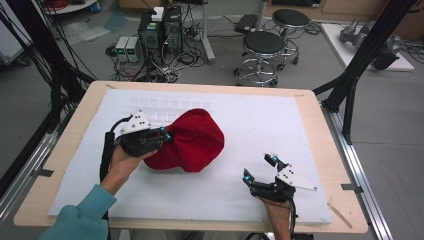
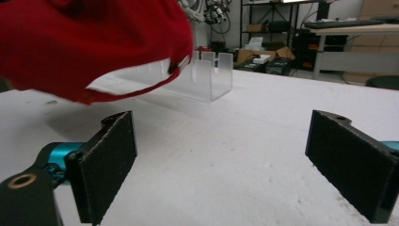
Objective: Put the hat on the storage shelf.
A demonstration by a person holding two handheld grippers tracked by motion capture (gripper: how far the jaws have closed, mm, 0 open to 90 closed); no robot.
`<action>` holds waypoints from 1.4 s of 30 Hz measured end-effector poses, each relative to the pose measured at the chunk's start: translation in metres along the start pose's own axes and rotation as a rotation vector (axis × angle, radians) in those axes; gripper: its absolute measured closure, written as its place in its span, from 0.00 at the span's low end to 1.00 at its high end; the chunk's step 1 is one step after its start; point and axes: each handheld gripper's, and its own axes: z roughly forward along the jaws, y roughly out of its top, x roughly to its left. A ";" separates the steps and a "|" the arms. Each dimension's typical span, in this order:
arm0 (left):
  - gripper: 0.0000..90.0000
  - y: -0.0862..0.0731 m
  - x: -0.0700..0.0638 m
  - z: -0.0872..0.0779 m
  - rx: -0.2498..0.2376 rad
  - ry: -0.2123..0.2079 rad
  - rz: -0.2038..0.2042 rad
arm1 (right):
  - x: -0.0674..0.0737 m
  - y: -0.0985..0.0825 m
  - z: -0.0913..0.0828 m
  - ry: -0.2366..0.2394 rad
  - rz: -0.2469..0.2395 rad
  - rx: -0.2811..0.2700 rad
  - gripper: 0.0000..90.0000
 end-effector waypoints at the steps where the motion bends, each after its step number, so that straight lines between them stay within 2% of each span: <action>1: 0.97 0.002 0.000 0.000 -0.009 0.011 0.000 | 0.000 0.000 0.000 0.000 0.000 0.000 0.09; 4: 0.97 0.010 -0.002 0.001 -0.068 0.046 -0.037 | 0.005 0.007 0.002 0.018 0.014 -0.009 0.09; 9: 0.97 0.018 -0.003 0.003 -0.099 0.083 -0.063 | 0.012 0.016 0.004 0.030 0.010 -0.035 0.09; 10: 0.97 0.020 -0.004 0.004 -0.105 0.089 -0.071 | 0.016 0.021 0.005 0.057 0.008 -0.039 0.09; 13: 0.96 0.026 -0.006 0.007 -0.127 0.119 -0.100 | 0.021 0.028 0.008 0.081 -0.005 -0.037 0.09; 15: 0.97 0.027 -0.006 0.008 -0.135 0.124 -0.106 | 0.022 0.030 0.008 0.089 -0.002 -0.040 0.09; 17: 0.97 0.033 -0.009 0.010 -0.163 0.139 -0.140 | 0.027 0.036 0.011 0.108 0.004 -0.044 0.09; 20: 0.97 0.038 -0.012 0.013 -0.173 0.142 -0.143 | 0.031 0.040 0.014 0.116 0.016 -0.045 0.12; 21: 0.97 0.039 -0.013 0.014 -0.176 0.142 -0.147 | 0.032 0.041 0.015 0.132 0.014 -0.047 0.17; 22: 0.97 0.040 -0.014 0.014 -0.177 0.141 -0.143 | 0.033 0.042 0.016 0.155 0.010 -0.051 0.18; 26: 0.97 0.043 -0.019 0.020 -0.178 0.138 -0.143 | 0.043 0.047 0.022 0.179 -0.012 -0.036 0.18; 29: 0.97 0.044 -0.022 0.024 -0.178 0.130 -0.151 | 0.049 0.050 0.030 0.203 -0.005 -0.025 0.18; 33: 0.97 0.045 -0.024 0.028 -0.174 0.127 -0.150 | 0.057 0.052 0.037 0.212 -0.003 -0.013 0.19; 34: 0.97 0.046 -0.025 0.029 -0.174 0.126 -0.150 | 0.060 0.055 0.043 0.233 -0.008 -0.005 0.22; 39: 0.97 0.051 -0.026 0.033 -0.186 0.124 -0.154 | 0.066 0.061 0.056 0.247 0.004 0.022 0.23; 42: 0.97 0.052 -0.026 0.035 -0.190 0.118 -0.159 | 0.067 0.063 0.061 0.259 0.010 0.025 0.26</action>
